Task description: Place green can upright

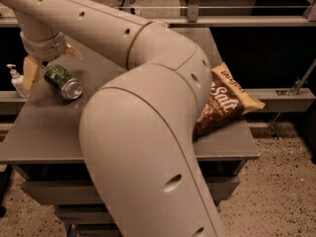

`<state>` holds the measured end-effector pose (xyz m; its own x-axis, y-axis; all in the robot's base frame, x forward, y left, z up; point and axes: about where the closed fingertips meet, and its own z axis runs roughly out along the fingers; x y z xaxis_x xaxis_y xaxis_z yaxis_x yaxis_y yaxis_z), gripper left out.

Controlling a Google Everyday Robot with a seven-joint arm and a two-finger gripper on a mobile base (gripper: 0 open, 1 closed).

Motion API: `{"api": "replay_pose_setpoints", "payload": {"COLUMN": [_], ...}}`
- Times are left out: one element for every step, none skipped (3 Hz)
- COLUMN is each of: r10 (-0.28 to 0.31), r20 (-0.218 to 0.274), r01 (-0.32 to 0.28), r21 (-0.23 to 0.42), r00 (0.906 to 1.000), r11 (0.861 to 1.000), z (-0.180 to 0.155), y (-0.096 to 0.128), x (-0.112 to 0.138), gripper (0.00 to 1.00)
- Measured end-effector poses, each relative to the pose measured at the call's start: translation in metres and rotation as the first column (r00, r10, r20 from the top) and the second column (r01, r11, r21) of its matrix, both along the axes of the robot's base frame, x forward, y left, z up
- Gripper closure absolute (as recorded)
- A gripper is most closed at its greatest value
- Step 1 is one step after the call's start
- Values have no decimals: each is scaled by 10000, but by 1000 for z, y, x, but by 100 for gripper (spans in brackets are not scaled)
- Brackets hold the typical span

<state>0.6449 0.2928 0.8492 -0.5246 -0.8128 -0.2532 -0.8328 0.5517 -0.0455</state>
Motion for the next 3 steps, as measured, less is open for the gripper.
{"api": "replay_pose_setpoints", "payload": {"r10": [-174, -326, -392], "r20": [-31, 96, 314], "r01": [172, 333, 418], "r21": [-557, -794, -859], "r00": [9998, 9994, 9987], "r11": [9983, 9963, 9954], "z": [-11, -13, -8], "y": [-5, -8, -9], "x": [-1, 0, 5], "gripper": [0, 17, 41]}}
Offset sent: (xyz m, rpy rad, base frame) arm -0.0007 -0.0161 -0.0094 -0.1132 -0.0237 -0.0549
